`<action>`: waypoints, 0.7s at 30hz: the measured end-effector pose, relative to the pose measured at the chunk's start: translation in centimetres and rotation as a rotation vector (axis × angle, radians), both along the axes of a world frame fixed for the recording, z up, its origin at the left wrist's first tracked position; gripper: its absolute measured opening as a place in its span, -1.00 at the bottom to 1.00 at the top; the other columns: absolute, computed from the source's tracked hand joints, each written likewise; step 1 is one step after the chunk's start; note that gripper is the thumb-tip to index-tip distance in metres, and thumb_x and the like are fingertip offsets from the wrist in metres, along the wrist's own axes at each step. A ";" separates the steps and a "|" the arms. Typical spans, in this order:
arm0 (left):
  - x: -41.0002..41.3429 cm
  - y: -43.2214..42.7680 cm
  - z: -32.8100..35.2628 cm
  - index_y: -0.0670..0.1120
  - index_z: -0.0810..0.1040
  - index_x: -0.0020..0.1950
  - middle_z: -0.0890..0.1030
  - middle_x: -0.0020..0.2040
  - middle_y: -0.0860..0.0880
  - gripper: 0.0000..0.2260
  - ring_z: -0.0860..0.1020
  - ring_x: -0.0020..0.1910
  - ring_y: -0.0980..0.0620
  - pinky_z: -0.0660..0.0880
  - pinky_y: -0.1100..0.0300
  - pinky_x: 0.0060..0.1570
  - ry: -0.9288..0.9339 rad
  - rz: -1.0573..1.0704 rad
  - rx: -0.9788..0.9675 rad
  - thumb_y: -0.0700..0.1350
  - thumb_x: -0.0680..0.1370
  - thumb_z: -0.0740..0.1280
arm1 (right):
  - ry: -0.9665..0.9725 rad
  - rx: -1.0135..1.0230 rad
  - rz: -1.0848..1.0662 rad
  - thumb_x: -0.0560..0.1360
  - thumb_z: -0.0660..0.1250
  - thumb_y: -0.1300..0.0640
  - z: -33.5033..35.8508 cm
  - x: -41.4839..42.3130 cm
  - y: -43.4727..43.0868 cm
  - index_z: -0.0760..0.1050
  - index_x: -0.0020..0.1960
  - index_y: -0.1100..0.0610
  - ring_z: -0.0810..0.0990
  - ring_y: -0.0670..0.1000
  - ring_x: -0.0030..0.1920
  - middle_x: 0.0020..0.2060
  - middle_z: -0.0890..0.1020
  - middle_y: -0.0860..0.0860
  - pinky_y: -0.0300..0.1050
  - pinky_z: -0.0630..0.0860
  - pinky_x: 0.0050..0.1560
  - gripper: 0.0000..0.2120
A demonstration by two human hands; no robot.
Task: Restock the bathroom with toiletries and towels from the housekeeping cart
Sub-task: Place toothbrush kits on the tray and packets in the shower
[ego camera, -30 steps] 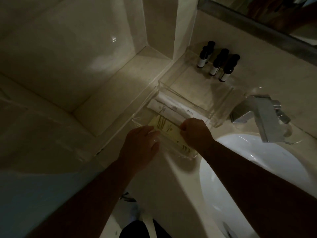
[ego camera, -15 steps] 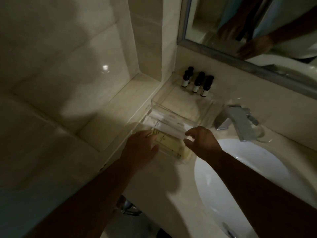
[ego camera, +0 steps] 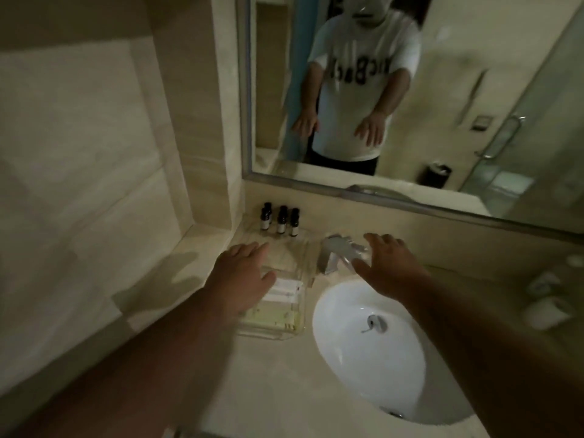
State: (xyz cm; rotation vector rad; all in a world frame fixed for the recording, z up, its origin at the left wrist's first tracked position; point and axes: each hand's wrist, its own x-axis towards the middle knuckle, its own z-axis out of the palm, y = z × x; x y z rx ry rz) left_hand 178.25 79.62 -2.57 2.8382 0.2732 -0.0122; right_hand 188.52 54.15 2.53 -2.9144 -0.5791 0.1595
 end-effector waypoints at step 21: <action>3.4 -16.4 15.8 0.07 0.04 0.64 0.15 0.62 0.03 -0.38 0.15 0.56 -0.08 0.14 -0.03 0.52 -0.242 -0.335 0.035 0.22 0.63 0.12 | -0.348 -0.151 -0.466 0.58 0.12 -0.28 16.5 -10.8 -20.5 0.20 0.53 0.03 0.30 0.19 0.44 0.46 0.33 0.13 0.11 0.35 0.36 -0.37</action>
